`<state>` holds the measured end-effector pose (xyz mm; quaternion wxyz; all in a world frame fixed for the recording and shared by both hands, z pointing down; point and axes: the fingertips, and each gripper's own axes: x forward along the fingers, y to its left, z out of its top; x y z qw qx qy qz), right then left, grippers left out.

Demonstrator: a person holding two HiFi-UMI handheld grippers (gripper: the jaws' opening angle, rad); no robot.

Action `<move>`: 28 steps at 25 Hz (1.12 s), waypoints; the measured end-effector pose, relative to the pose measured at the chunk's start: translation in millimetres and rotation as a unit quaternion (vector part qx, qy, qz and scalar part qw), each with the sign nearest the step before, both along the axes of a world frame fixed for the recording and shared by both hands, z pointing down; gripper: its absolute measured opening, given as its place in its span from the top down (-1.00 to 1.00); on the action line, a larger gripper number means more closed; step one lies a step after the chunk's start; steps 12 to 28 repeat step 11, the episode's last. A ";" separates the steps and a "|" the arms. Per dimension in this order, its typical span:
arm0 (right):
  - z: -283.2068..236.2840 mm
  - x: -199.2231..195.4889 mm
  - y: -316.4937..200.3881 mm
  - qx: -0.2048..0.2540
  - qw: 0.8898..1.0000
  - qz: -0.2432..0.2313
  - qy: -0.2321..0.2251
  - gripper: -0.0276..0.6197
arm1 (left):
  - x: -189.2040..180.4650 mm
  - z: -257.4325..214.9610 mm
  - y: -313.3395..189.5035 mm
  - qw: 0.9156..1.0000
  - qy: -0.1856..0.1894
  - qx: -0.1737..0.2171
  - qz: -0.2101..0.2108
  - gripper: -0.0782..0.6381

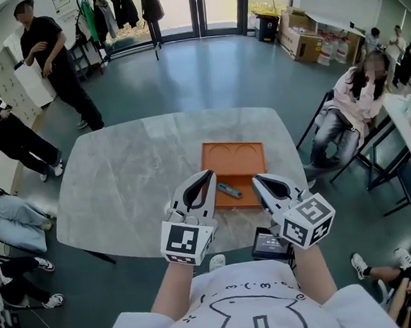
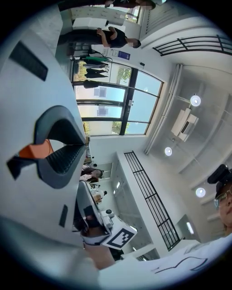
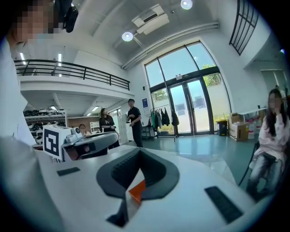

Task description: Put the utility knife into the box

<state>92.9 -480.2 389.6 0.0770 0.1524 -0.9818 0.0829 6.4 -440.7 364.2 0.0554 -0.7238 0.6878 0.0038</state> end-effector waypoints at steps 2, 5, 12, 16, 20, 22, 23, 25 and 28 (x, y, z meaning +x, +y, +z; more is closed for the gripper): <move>-0.8 1.1 0.7 0.003 1.000 0.000 0.000 0.89 | 2.0 0.4 -0.7 1.000 -0.004 0.000 0.002 0.74; -3.4 2.7 -0.4 0.009 1.000 0.000 -0.003 0.89 | 4.7 -0.4 -3.0 1.000 -0.007 -0.001 0.003 0.74; -8.0 2.9 -0.5 0.016 1.000 0.000 -0.005 0.89 | 6.3 -4.5 -5.2 1.000 -0.008 0.000 0.006 0.74; -8.0 2.9 -0.5 0.016 1.000 0.000 -0.005 0.89 | 6.3 -4.5 -5.2 1.000 -0.008 0.000 0.006 0.74; -8.0 2.9 -0.5 0.016 1.000 0.000 -0.005 0.89 | 6.3 -4.5 -5.2 1.000 -0.008 0.000 0.006 0.74; -8.0 2.9 -0.5 0.016 1.000 0.000 -0.005 0.89 | 6.3 -4.5 -5.2 1.000 -0.008 0.000 0.006 0.74; -8.0 2.9 -0.5 0.016 1.000 0.000 -0.005 0.89 | 6.3 -4.5 -5.2 1.000 -0.008 0.000 0.006 0.74; -8.0 2.9 -0.5 0.016 1.000 0.000 -0.005 0.89 | 6.3 -4.5 -5.2 1.000 -0.008 0.000 0.006 0.74; -8.0 2.9 -0.5 0.016 1.000 0.000 -0.005 0.89 | 6.3 -4.5 -5.2 1.000 -0.008 0.000 0.006 0.74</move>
